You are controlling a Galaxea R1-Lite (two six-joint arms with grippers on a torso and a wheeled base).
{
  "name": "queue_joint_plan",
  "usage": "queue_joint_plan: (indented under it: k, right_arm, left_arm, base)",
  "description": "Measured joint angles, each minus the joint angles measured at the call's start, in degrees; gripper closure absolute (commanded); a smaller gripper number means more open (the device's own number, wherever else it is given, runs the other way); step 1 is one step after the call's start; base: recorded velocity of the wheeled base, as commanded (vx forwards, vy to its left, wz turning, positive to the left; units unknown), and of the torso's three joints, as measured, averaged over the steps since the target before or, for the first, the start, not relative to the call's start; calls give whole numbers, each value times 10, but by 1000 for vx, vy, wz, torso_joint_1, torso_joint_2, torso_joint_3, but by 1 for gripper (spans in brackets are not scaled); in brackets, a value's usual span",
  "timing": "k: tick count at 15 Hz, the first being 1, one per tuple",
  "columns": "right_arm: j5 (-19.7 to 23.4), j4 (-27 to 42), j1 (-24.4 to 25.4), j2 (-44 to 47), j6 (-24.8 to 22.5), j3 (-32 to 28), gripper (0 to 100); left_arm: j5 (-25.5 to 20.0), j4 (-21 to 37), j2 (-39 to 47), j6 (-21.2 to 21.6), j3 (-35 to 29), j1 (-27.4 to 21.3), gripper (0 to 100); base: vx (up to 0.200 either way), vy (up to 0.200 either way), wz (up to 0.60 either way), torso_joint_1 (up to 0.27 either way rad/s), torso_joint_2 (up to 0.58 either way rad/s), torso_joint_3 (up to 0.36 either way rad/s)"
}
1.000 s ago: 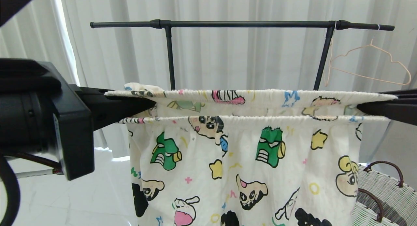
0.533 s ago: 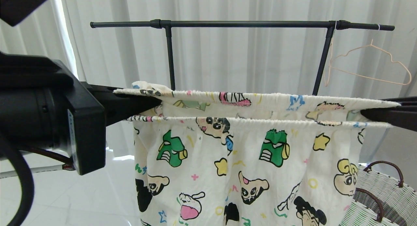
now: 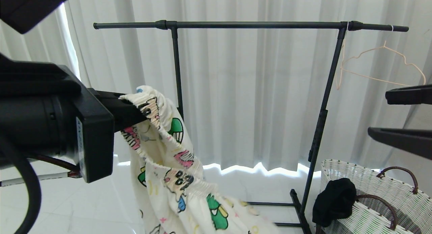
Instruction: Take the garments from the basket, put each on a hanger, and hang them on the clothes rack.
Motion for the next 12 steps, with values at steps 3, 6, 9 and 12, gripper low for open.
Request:
queue_joint_plan:
  k: [3,6,9,12]
  right_arm:
    - [2,-1,0,-4,-6,28,0]
    - [-3,2,-23,-14,-6,45,0]
    - [-10,29,-165,-21,-6,60,0]
    - [-61,64,-353,-15,-8,89,0]
  left_arm:
    - [53,0,0,1,30,10,100]
    - [112,1,-4,0,69,25,100]
    - [116,1,-20,-1,94,41,100]
    - [116,0,-40,0,119,45,100]
  base:
    - [0,0,0,0,0,0]
    - [0,0,0,0,0,0]
    - [0,0,0,0,0,0]
    - [0,0,0,0,0,0]
